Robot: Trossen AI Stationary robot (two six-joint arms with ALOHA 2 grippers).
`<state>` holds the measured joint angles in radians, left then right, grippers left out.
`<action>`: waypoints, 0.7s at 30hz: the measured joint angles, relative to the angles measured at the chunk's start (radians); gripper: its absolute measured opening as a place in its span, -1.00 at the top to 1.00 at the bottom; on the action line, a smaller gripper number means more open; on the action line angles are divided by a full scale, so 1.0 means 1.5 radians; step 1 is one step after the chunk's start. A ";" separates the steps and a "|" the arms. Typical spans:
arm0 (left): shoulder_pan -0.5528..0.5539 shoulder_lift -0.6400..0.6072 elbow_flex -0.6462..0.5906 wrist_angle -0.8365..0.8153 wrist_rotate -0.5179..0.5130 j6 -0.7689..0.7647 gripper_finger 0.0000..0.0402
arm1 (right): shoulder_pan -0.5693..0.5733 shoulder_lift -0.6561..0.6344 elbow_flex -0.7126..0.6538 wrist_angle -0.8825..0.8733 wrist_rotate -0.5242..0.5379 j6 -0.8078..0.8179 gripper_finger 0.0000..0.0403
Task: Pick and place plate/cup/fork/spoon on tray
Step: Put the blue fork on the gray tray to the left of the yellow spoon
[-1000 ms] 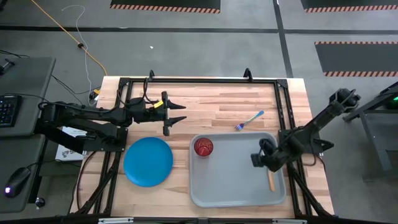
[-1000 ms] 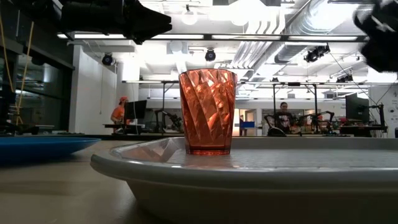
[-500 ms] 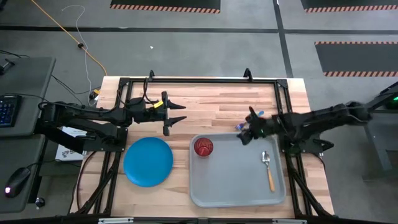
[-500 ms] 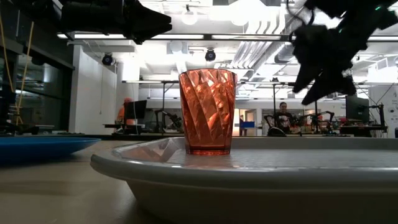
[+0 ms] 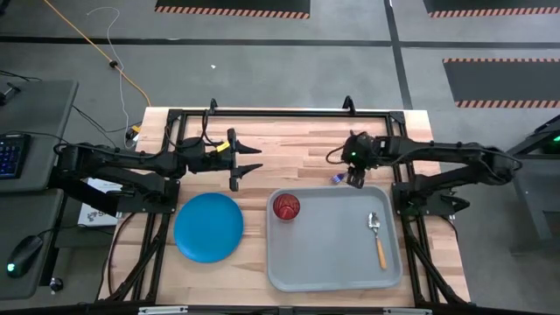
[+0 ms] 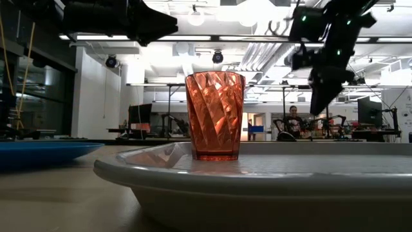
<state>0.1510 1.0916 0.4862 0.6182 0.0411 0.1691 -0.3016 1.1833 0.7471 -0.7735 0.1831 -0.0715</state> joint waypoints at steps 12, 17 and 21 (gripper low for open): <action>0.000 0.000 0.000 -0.009 0.000 -0.005 0.08 | 0.000 0.184 -0.001 0.018 0.002 -0.213 0.09; 0.000 0.000 0.000 -0.009 0.000 -0.005 0.08 | 0.000 0.233 -0.002 0.030 0.005 -0.255 0.09; 0.000 0.000 0.000 -0.009 0.000 -0.005 0.08 | -0.006 0.253 0.001 0.038 0.010 -0.274 0.09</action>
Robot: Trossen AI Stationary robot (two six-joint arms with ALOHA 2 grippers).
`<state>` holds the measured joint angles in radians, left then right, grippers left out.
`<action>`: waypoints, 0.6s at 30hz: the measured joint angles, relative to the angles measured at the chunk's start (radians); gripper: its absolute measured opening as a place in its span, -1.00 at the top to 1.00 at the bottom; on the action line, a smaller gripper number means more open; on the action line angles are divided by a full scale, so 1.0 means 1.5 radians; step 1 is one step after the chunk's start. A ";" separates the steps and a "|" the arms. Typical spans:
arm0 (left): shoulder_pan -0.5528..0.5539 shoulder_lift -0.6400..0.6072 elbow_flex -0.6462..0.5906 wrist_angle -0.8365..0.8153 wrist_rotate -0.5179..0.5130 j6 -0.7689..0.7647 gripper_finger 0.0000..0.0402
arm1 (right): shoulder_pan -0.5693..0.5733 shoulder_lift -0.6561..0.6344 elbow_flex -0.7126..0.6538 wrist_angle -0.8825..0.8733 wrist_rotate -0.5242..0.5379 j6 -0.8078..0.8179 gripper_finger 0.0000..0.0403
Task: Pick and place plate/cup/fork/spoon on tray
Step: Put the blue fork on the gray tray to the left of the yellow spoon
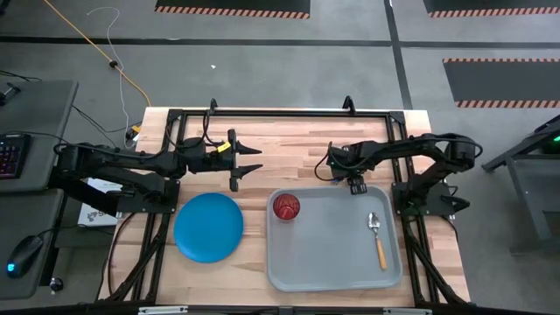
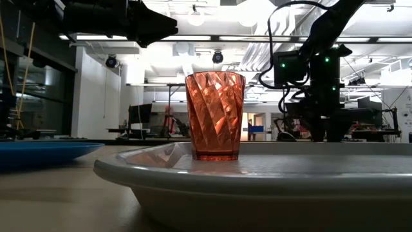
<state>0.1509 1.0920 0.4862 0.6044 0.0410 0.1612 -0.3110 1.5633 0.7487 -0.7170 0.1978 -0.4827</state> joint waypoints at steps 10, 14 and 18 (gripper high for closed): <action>0.000 0.000 0.000 0.000 0.000 0.004 0.08 | -0.038 0.003 -0.001 0.003 -0.030 -0.023 0.27; 0.000 0.000 0.000 0.000 0.000 0.006 0.08 | -0.045 0.003 -0.002 0.005 -0.033 -0.022 0.56; 0.000 0.000 0.000 0.000 0.000 0.011 0.08 | -0.045 0.004 -0.003 0.005 -0.026 -0.015 0.88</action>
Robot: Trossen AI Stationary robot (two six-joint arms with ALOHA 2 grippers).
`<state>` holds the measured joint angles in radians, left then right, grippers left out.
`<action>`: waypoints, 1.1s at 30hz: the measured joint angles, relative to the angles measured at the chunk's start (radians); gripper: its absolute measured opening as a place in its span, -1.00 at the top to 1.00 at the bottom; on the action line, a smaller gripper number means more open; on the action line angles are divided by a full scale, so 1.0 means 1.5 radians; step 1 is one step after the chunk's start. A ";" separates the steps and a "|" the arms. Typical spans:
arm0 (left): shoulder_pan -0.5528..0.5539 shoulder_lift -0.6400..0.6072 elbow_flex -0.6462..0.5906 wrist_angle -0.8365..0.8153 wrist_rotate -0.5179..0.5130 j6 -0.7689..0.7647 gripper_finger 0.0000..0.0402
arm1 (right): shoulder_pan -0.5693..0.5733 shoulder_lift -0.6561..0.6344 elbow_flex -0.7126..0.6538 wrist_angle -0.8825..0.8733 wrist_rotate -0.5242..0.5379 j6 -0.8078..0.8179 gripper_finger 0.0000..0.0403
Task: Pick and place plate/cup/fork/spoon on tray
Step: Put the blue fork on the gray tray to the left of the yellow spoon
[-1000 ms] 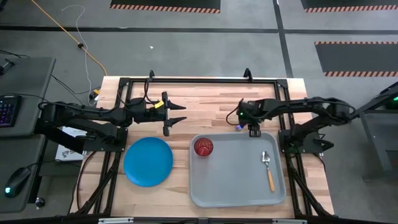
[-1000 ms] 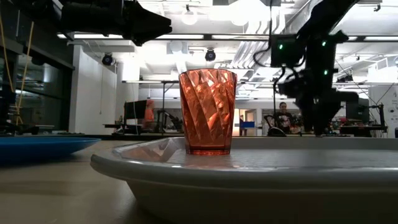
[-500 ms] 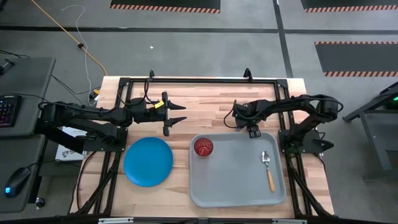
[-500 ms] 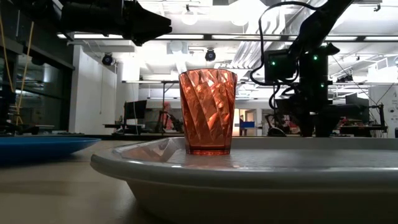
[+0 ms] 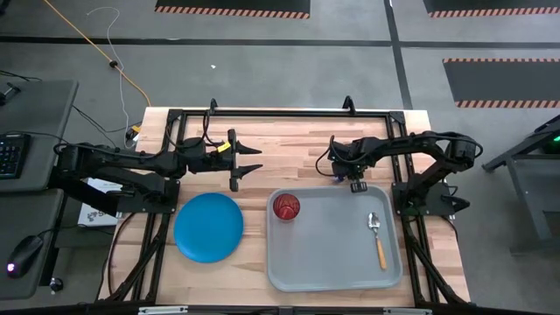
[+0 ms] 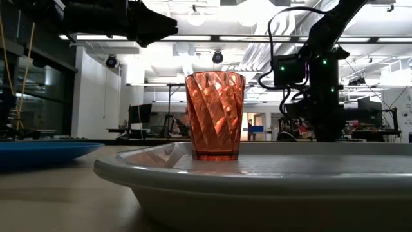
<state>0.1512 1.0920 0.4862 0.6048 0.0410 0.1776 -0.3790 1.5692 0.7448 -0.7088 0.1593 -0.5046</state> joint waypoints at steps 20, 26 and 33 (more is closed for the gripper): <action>0.000 0.000 0.000 -0.008 0.000 0.000 0.08 | 0.008 -0.120 0.155 -0.207 0.104 0.278 0.99; 0.000 0.000 0.000 -0.008 0.000 0.001 0.08 | 0.088 -0.178 0.231 -0.333 -0.089 0.686 0.99; -0.001 0.000 0.000 -0.006 0.000 0.000 0.08 | 0.328 -0.184 0.235 -0.330 -0.121 1.041 1.00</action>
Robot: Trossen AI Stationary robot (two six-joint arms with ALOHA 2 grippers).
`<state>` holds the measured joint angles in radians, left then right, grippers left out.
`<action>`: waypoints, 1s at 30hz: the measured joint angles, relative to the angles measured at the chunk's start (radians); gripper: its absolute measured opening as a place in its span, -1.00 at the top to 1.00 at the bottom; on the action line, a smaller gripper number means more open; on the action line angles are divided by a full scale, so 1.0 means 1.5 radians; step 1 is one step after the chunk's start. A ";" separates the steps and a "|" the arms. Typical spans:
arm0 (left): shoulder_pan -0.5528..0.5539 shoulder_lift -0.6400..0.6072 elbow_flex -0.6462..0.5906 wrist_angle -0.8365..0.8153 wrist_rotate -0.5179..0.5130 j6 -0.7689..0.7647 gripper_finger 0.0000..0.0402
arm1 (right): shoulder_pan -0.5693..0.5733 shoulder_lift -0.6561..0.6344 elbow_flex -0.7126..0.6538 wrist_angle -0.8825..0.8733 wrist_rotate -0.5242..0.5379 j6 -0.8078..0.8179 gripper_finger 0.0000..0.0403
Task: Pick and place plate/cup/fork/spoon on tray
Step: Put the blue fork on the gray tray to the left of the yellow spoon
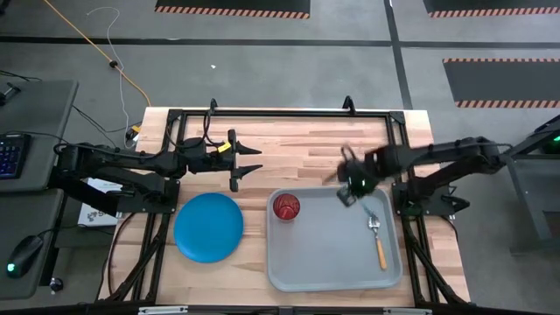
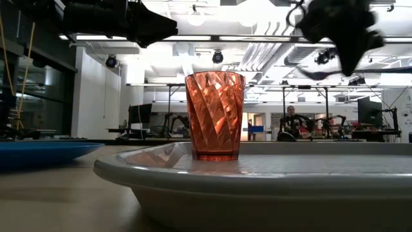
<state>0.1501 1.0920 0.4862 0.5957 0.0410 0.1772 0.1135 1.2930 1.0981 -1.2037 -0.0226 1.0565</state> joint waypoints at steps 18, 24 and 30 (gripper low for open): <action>0.000 0.000 0.020 0.007 0.000 0.001 0.08 | 0.356 0.176 0.000 0.083 0.081 0.636 1.00; 0.000 0.000 0.033 0.006 0.000 0.020 0.08 | 0.386 0.230 0.000 0.115 0.076 0.707 1.00; 0.000 0.000 0.034 0.002 0.000 0.035 0.08 | 0.389 0.257 -0.001 0.116 0.030 0.732 1.00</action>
<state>0.1499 1.0920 0.5377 0.5991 0.0416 0.2305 0.6968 1.6786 1.0973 -1.0290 0.0229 2.1541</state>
